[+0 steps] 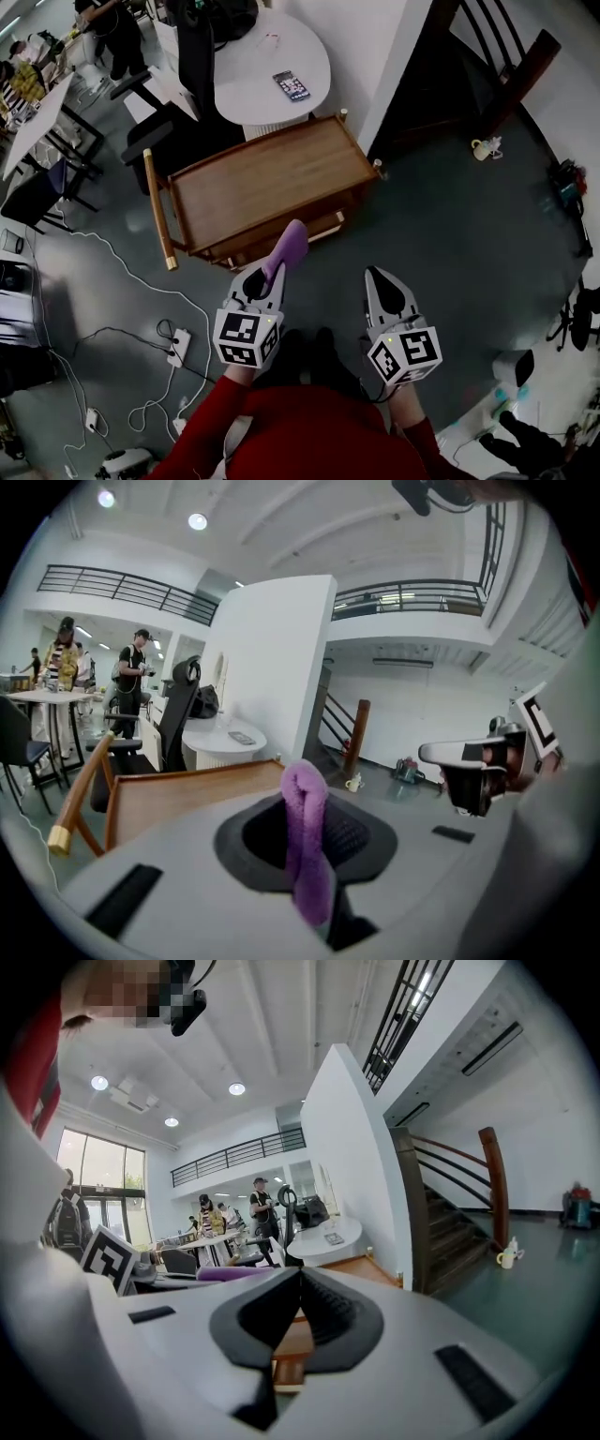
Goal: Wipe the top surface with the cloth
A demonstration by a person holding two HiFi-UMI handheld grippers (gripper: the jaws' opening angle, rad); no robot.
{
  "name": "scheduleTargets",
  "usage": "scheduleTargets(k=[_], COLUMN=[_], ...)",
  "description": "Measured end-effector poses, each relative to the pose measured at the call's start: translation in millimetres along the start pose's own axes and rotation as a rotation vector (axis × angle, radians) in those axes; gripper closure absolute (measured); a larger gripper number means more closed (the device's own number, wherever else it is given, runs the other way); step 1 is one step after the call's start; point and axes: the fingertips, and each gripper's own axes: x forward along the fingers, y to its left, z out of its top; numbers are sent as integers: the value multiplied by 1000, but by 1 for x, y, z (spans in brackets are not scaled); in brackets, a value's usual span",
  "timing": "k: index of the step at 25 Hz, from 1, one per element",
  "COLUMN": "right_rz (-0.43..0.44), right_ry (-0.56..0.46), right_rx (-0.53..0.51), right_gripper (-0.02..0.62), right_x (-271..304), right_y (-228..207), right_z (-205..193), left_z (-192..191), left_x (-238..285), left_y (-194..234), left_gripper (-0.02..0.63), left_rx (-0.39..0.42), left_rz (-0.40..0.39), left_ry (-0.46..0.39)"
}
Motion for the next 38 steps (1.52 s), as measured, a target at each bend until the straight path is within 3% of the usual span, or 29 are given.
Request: scheduleTargets(k=[6, 10, 15, 21, 25, 34, 38], right_rz=[-52, -71, -76, -45, 20, 240, 313], right_ry=[62, 96, 130, 166, 214, 345, 382], right_rx=[49, 33, 30, 36, 2, -69, -81], right_gripper=[583, 583, 583, 583, 583, 583, 583], right_x=[-15, -14, -1, 6, 23, 97, 112], right_y=[-54, -88, -106, -98, -78, -8, 29], right_z=[-22, -29, -43, -39, -38, -87, -107], left_z=[-12, -8, -14, -15, -14, -65, -93], left_x=[114, 208, 270, 287, 248, 48, -38], left_y=[-48, -91, -109, -79, -21, 159, 218], left_gripper=[552, 552, 552, 552, 552, 552, 552], left_rx=[-80, -22, 47, -3, -34, -125, -180], left_rz=[-104, -150, -129, -32, 107, 624, 852], left_ry=[8, 21, 68, 108, 109, 70, 84])
